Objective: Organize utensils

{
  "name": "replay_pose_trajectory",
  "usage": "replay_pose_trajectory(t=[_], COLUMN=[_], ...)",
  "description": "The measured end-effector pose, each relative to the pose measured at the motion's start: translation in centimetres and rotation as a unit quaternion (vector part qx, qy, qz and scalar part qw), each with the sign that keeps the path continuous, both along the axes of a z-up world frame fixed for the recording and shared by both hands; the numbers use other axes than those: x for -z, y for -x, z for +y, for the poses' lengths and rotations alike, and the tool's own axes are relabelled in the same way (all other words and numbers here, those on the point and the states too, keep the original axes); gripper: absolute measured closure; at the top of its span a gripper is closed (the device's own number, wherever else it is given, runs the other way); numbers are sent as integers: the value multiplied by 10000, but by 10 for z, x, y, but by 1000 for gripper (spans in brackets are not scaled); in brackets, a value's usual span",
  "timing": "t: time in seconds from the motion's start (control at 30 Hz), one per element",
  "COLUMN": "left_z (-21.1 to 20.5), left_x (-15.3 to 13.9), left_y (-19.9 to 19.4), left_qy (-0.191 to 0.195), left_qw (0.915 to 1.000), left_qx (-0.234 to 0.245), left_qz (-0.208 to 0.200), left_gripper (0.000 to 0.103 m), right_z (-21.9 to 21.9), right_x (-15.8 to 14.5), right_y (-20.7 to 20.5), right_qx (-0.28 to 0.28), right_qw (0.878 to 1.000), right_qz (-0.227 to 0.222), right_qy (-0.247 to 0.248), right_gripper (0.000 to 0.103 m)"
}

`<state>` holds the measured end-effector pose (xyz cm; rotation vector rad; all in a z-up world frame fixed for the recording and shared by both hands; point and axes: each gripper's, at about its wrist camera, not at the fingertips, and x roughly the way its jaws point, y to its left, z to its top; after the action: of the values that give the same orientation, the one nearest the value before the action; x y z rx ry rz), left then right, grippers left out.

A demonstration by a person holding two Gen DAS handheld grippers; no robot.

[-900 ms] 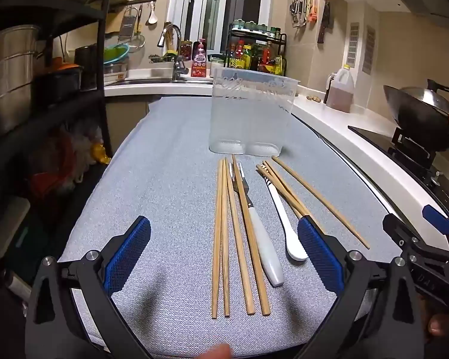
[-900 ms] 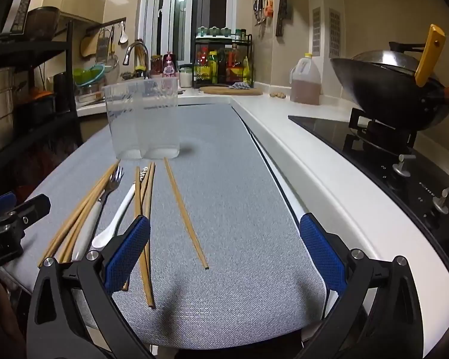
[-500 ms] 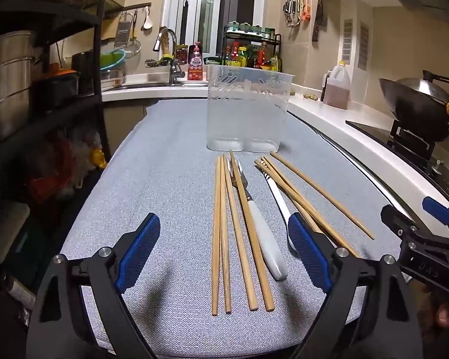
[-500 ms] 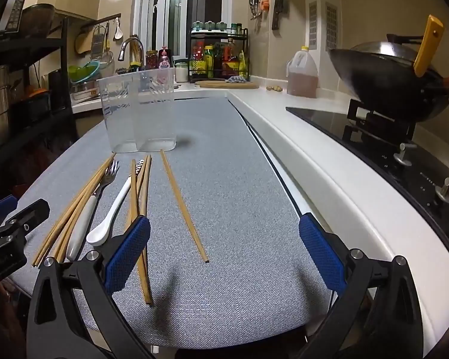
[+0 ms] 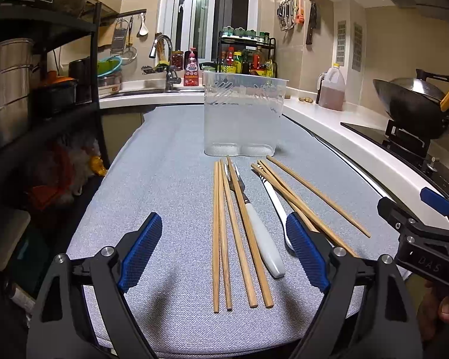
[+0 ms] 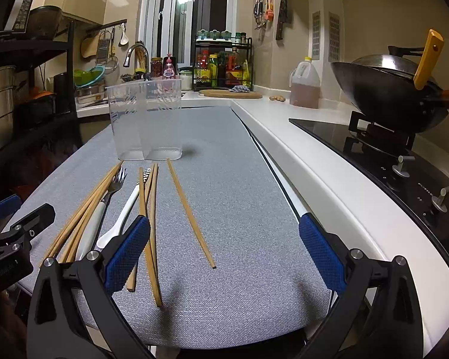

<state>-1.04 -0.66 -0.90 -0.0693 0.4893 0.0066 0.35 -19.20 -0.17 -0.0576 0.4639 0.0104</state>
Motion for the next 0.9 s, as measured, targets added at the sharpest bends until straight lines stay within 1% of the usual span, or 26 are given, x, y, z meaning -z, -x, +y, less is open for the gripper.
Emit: replay_pose_trajectory(t=[0.07,0.4,0.9], left_z=[1,2,3], left_x=[0,-2,-3], left_y=[0,0,2], left_qy=[53,44,74], left_qw=[10000,10000,9999], left_qx=[12,40,58], left_qz=[2,-44,-102], left_gripper=[21,21,21], right_z=[0,0,4], right_x=[0,-2,-4], right_y=[0,-1,-1], right_qx=[-16,-62,-109], right_qw=[10000,9999,9999], right_qz=[-7,-37,-38], right_qy=[5,-75,6], right_gripper=[6,6,6])
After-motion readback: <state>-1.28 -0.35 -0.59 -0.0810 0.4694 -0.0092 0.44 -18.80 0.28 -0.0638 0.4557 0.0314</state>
